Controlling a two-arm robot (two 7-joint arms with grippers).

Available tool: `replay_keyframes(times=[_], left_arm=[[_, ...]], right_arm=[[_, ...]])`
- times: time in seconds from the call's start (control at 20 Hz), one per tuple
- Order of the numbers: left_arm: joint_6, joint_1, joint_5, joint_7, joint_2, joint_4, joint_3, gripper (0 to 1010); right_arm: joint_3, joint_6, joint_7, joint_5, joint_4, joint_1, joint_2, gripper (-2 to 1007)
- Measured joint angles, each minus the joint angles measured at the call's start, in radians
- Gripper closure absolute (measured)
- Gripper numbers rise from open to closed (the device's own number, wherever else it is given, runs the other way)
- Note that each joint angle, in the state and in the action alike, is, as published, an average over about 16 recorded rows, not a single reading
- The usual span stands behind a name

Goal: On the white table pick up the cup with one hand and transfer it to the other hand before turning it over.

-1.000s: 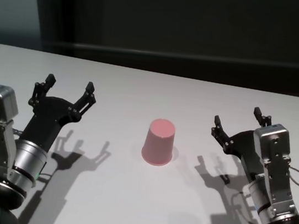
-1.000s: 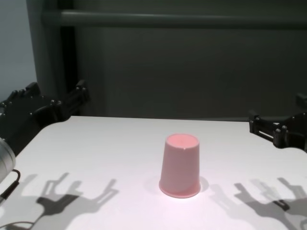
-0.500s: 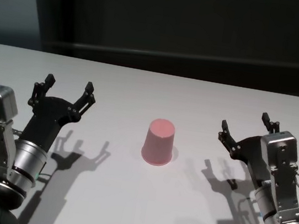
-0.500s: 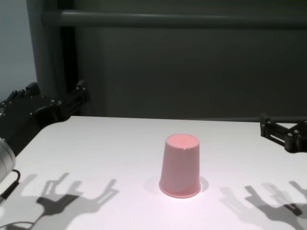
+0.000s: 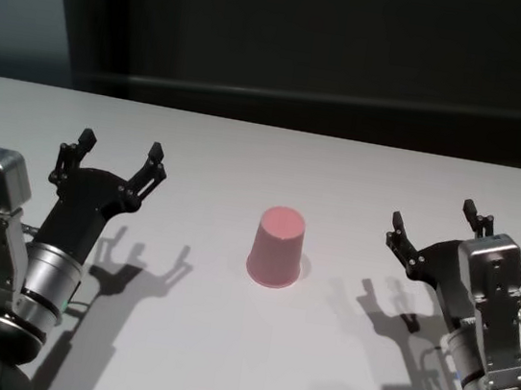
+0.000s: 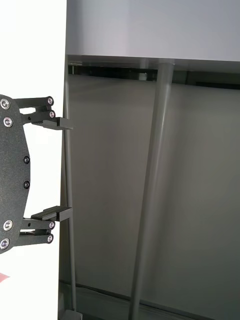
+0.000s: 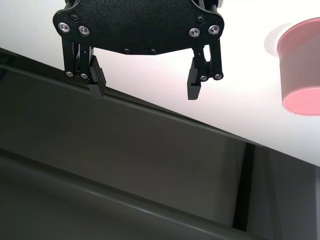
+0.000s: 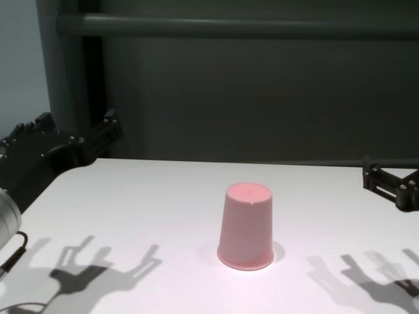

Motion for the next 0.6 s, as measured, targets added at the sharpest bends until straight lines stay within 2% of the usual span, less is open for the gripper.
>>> replay_keyframes(times=[0.6], left_arm=[[0.0,0.0,0.0,0.0,0.0,0.0,0.0,7]], right_arm=[[0.0,-0.001,0.0,0.0,0.002,0.001,0.0,3]])
